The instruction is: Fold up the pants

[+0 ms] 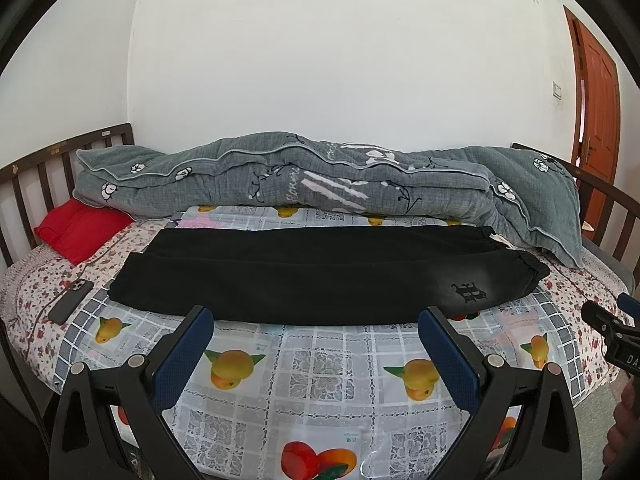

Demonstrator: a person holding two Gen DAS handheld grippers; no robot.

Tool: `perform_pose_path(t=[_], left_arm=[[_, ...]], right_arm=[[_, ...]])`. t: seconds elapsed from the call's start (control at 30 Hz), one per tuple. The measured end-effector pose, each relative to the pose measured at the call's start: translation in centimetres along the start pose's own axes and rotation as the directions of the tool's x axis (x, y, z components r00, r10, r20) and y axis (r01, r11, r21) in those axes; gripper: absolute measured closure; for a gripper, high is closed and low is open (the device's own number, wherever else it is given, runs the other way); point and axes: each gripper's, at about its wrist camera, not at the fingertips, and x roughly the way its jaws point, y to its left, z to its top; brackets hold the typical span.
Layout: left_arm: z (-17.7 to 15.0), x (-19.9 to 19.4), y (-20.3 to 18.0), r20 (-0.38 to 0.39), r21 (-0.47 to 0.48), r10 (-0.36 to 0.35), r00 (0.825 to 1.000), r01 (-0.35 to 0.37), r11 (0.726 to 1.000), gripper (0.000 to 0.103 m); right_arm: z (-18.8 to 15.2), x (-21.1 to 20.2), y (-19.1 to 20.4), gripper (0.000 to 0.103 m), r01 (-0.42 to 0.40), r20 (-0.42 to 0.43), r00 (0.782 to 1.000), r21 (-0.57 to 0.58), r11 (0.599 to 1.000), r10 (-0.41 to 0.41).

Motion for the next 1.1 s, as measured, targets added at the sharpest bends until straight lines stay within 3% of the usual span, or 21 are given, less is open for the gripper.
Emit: perform_pose_path(t=[0.47,0.77,0.87,0.97,1.1], left_arm=[[-0.5,5.4,1.2,-0.041,-0.018,0.013,0.999,-0.014,1.0,0.0],[-2.0,11.0,3.1,-0.129,-0.04,0.009,0.992,-0.014,0.999,0.0],[-3.0,13.0,4.3,-0.167,-0.052,0.027,0.986,-0.036,0.998,0.001],[-4.2,15.0,6.6,-0.216,-0.098,0.016,0.976,-0.038,0.994,0.014],[-5.7,17.1,10.0,-0.263,-0.176,0.012,0.965,-0.061,0.982,0.015]], right_arm=[[-0.3,4.1,-0.7,0.0,-0.047,-0.026,0.999,-0.006,0.999,0.046],[-1.3,9.6,-1.2,0.001,0.005,-0.052,0.999,-0.014,1.0,-0.006],[-1.8,11.7,-1.5,0.004,0.009,-0.052,0.999,-0.002,1.0,-0.009],[-2.2,14.2,-1.7,0.007,0.009,-0.091,0.996,0.0,1.0,-0.009],[-2.9,17.1,-2.0,0.02,-0.002,-0.157,0.988,0.013,1.0,0.004]])
